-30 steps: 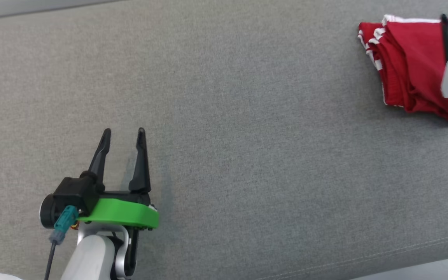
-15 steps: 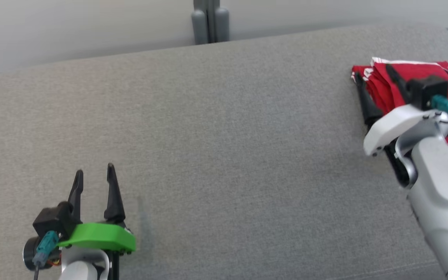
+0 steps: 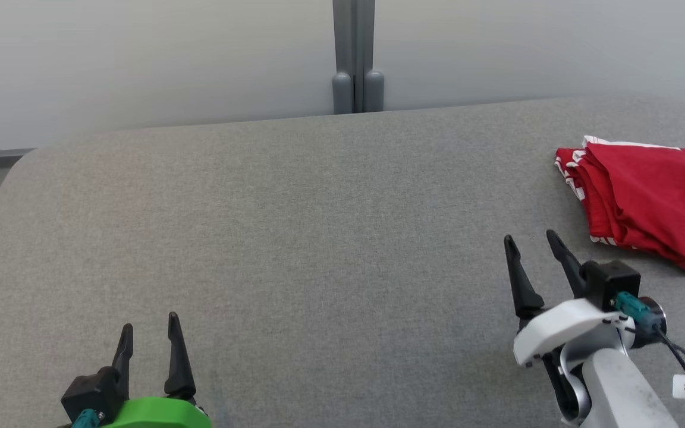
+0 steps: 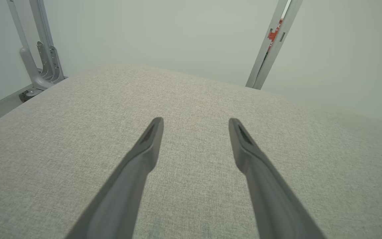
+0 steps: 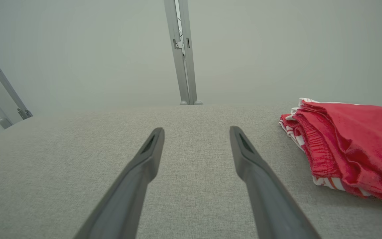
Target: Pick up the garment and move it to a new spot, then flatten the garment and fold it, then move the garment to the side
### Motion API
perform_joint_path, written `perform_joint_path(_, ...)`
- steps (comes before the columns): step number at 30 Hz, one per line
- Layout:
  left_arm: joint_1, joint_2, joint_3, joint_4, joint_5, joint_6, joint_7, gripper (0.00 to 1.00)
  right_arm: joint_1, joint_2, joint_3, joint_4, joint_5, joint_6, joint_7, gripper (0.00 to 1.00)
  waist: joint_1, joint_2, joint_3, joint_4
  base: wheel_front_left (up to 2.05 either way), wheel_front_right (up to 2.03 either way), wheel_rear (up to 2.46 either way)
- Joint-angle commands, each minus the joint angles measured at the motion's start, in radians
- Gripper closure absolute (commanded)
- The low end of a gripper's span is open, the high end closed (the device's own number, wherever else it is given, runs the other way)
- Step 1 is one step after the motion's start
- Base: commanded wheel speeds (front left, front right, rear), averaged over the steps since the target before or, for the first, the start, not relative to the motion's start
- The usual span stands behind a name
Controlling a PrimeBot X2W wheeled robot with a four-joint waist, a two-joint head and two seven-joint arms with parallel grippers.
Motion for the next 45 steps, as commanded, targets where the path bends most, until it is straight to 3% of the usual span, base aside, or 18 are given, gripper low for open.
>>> perform_joint_path(1, 0.014, -0.005, 0.005, -0.001, 0.016, -0.004, -0.002, 0.0, 0.039, 0.008, -0.009, -0.021, -0.011, -0.002, -0.001, 0.0, 0.0, 0.0, -0.019, 0.016, 0.0, 0.0, 0.0)
perform_joint_path(11, 0.033, -0.02, 0.018, -0.002, 0.022, -0.034, -0.003, 0.0, 0.188, 0.032, -0.021, -0.127, -0.032, -0.002, 0.02, 0.0, 0.0, 0.0, -0.043, 0.023, 0.0, 0.0, 0.0)
perform_joint_path(38, 0.008, -0.011, -0.011, 0.048, 0.047, -0.039, -0.001, 0.0, 0.227, 0.031, -0.008, -0.209, 0.006, -0.002, 0.038, 0.0, 0.0, 0.0, -0.046, 0.026, 0.0, 0.0, 0.0)
perform_joint_path(39, 0.007, -0.011, -0.013, 0.046, 0.048, -0.039, -0.001, 1.0, 0.226, 0.032, -0.008, -0.208, 0.007, -0.002, 0.039, 1.0, 0.0, 0.0, -0.046, 0.027, 0.0, 0.0, 0.0)
perform_joint_path(45, 0.023, -0.025, -0.002, 0.079, 0.002, -0.044, 0.013, 1.0, 0.229, 0.037, -0.009, -0.177, 0.047, 0.0, 0.047, 1.0, 0.0, 0.0, -0.045, 0.026, 0.0, 0.0, 0.0)
